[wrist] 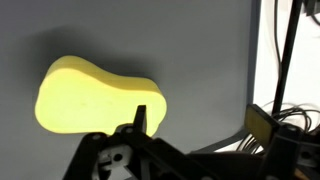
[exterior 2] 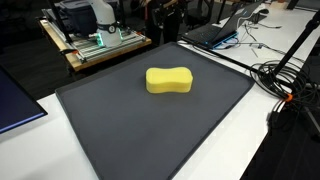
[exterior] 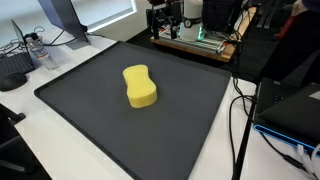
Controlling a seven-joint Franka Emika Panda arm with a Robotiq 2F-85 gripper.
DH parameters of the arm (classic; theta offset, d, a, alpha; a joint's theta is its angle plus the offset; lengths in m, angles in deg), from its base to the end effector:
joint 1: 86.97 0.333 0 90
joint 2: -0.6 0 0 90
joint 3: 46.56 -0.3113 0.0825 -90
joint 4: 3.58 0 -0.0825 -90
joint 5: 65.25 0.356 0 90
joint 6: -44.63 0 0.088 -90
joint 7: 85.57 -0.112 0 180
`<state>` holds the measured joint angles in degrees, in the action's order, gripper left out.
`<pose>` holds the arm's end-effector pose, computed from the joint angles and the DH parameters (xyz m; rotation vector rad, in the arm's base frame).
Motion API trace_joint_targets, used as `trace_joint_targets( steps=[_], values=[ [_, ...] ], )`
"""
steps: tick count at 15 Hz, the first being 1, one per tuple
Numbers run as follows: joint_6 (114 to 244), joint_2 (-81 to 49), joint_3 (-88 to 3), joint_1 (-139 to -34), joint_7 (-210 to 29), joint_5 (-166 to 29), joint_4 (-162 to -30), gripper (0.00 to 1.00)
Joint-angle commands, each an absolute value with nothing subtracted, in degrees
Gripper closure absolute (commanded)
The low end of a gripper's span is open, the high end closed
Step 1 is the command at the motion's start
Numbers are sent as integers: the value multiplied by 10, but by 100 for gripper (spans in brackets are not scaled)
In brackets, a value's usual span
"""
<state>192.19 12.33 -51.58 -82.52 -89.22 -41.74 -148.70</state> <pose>0.4397 0.0677 0.3818 -2.8389 0.3114 -0.3110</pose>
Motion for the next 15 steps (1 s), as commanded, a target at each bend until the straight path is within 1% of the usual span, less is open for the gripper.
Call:
trace_joint_targets(
  steps=[1,9,15],
  values=[
    [1872,69,-508,-808,-828,-454,-1415,0],
    [1789,-71,-510,-822,-739,-560,-1272,0],
    [1728,-166,-501,-861,-702,-554,-1162,0]
  ],
)
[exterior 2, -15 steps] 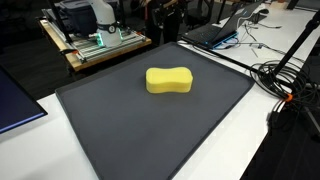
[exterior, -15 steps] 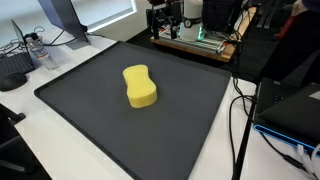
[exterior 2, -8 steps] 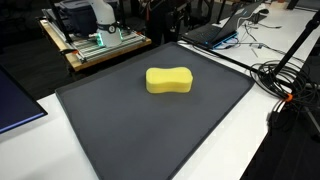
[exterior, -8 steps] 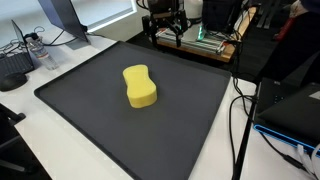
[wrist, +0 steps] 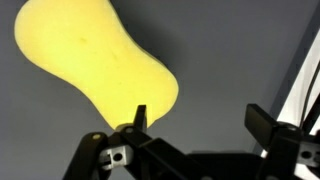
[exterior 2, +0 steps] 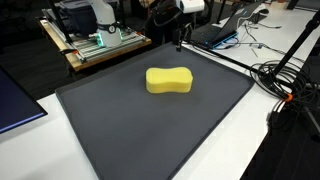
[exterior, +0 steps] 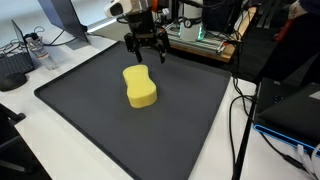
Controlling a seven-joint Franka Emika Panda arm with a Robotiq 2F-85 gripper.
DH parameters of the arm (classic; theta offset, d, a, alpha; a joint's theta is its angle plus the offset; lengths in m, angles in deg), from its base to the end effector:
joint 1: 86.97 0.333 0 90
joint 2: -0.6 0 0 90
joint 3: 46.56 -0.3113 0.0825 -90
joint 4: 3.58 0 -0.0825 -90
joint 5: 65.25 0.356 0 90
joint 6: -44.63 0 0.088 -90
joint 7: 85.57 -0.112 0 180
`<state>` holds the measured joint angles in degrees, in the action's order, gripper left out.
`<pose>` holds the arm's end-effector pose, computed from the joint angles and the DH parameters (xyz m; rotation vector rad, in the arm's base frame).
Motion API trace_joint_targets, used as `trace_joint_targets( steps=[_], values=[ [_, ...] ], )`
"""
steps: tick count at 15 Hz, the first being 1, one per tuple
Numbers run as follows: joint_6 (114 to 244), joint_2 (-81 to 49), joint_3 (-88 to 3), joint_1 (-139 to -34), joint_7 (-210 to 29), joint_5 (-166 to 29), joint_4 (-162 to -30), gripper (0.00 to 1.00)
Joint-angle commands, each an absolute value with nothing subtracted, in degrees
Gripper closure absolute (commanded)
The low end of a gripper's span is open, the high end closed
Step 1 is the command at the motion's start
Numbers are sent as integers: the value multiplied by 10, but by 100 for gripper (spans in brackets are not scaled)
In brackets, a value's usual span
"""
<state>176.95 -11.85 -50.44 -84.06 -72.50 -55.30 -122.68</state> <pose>0.5543 0.0692 0.3346 -2.9791 -0.3421 -0.0315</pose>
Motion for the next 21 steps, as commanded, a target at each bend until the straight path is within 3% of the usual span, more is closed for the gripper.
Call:
trace_joint_targets(
  steps=[1,10,21],
  values=[
    [1725,-177,-499,-871,-695,-551,-1149,0],
    [1737,-228,-493,-949,-685,-507,-1110,0],
    [1771,-220,-481,-938,-796,-501,-1144,0]
  ],
)
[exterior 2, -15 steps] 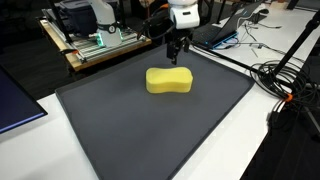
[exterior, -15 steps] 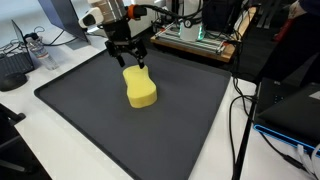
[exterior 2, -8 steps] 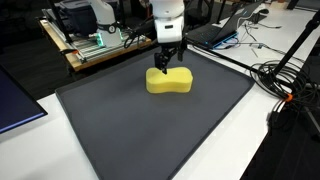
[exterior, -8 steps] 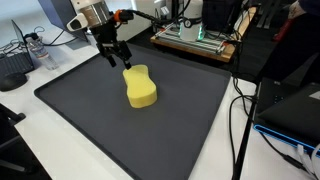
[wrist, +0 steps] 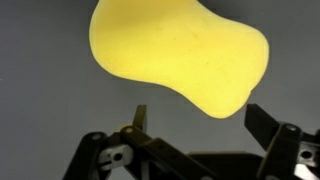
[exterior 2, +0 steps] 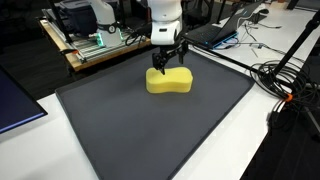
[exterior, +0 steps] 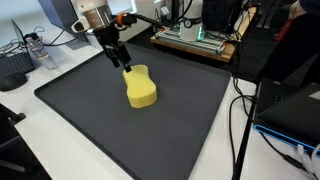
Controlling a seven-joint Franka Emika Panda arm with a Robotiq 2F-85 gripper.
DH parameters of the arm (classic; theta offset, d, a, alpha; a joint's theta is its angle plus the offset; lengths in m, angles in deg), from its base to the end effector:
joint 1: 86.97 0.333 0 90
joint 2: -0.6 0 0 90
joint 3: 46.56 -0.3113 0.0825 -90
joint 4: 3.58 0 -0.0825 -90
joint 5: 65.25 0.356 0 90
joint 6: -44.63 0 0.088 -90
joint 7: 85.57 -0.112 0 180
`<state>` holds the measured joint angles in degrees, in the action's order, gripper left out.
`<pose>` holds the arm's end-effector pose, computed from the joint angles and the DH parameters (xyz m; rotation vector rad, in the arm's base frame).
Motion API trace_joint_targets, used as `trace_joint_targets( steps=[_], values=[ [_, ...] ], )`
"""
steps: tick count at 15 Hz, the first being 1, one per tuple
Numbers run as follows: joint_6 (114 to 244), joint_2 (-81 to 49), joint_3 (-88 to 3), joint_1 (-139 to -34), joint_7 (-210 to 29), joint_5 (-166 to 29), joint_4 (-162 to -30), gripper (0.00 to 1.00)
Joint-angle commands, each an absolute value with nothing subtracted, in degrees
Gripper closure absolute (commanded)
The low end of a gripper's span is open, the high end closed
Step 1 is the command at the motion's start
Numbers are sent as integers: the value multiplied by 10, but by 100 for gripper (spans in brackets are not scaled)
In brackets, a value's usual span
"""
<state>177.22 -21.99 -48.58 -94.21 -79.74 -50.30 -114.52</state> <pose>0.5954 -0.0495 0.2907 -2.9263 0.2504 -0.0040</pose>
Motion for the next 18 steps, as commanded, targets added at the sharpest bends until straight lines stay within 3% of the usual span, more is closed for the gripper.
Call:
trace_joint_targets(
  steps=[1,18],
  values=[
    [1771,-219,-481,-938,-797,-501,-1145,0],
    [1719,-260,-419,-898,-993,-576,-1131,0]
  ],
)
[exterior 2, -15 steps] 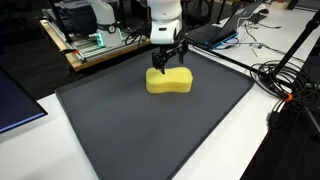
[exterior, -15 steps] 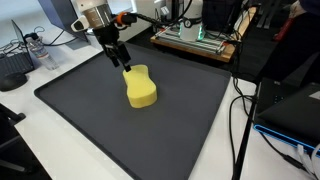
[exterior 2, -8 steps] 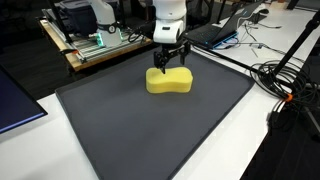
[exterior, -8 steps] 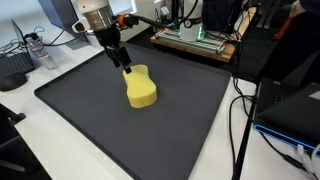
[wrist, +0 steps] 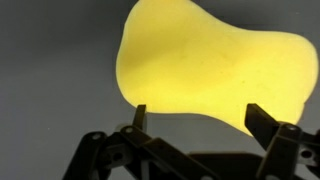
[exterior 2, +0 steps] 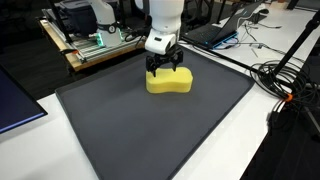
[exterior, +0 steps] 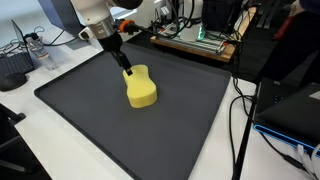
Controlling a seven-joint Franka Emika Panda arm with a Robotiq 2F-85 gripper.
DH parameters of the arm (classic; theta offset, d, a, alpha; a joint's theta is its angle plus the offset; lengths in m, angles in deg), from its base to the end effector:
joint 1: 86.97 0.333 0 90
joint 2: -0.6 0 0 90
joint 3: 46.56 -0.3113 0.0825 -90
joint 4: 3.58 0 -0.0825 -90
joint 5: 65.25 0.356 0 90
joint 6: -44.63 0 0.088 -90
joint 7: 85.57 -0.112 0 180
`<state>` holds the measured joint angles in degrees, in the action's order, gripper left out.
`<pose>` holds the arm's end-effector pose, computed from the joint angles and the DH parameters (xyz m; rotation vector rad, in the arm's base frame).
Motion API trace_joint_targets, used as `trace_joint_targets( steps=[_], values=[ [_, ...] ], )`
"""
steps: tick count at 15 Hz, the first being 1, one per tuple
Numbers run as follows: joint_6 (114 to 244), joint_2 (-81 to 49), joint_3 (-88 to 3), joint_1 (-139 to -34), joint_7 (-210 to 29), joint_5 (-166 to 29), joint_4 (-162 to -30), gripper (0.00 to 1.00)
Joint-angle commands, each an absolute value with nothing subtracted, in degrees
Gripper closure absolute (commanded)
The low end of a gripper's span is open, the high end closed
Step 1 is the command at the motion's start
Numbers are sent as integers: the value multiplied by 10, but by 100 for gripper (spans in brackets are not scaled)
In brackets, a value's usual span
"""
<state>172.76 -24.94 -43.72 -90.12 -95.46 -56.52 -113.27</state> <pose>0.5892 -0.0553 0.2621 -2.9942 0.5683 0.1913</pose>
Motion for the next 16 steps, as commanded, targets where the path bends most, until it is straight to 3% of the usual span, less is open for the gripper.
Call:
trace_joint_targets(
  steps=[1,16],
  values=[
    [1718,-265,-414,-899,-1003,-576,-1131,0],
    [1744,-293,-422,-927,-1011,-506,-1155,0]
  ],
)
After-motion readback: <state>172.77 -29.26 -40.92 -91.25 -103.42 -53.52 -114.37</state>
